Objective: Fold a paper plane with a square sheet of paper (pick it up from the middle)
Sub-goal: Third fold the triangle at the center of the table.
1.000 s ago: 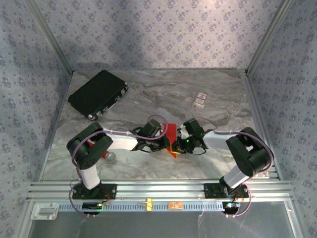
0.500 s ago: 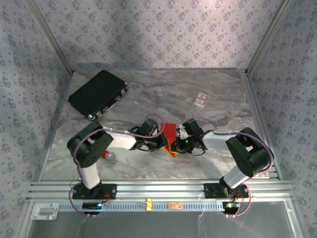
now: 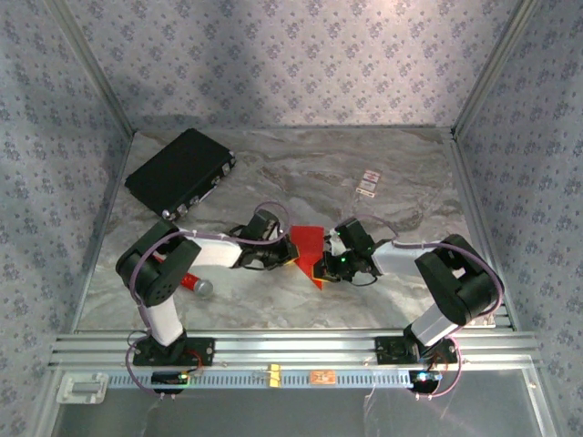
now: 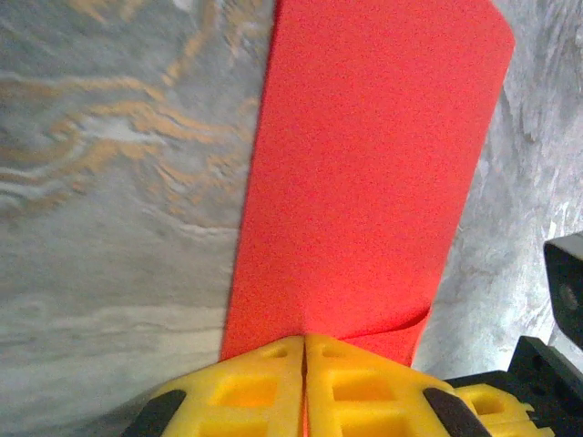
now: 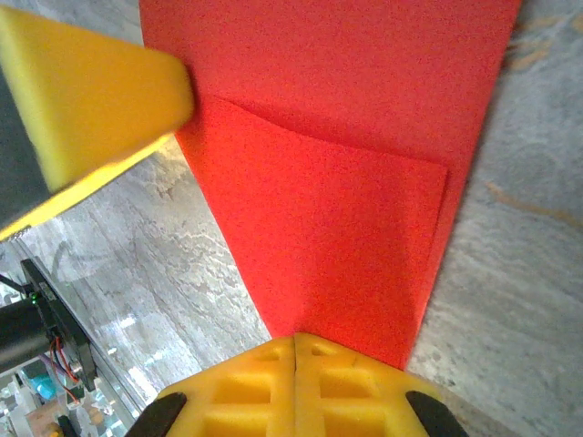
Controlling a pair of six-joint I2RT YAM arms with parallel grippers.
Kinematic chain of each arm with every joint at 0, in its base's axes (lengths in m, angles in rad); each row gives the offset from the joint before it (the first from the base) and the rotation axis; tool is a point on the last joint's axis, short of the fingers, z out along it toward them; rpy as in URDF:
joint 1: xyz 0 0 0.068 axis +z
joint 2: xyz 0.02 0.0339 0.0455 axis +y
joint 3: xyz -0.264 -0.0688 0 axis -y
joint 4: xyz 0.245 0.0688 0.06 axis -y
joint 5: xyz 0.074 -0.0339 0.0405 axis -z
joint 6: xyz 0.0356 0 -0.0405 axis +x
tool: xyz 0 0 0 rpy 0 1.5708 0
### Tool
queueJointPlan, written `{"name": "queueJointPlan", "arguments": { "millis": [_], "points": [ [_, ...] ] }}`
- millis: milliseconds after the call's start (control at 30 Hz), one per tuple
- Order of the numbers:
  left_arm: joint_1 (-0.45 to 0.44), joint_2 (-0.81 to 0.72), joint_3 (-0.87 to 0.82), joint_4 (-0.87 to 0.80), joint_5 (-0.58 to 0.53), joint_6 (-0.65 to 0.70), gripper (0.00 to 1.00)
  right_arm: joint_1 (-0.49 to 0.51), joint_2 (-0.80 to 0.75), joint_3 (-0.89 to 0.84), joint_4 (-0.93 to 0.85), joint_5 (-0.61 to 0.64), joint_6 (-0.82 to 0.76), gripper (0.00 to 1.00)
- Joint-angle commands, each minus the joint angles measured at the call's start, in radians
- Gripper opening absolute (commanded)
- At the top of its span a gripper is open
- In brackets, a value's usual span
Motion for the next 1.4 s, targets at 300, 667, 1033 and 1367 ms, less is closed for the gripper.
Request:
{"name": "queueJointPlan", "arguments": {
  "millis": [300,667,1033,1367],
  "points": [
    [0.092,-0.037,-0.019,-0.102,-0.065,0.054,0.1,0.006,0.04,-0.044,-0.16,0.083,-0.036,0.0],
    [0.049,-0.155,0.024,-0.125,-0.05,0.089,0.15,-0.006,0.03,-0.028,-0.176,0.079,-0.053,0.0],
    [-0.05,0.008,0.072,-0.045,0.021,0.095,0.15,-0.022,0.017,-0.019,-0.183,0.063,-0.055,0.0],
    [-0.051,0.075,0.059,-0.143,-0.032,0.107,0.09,-0.005,-0.049,0.083,-0.179,-0.015,-0.049,0.0]
  ]
}}
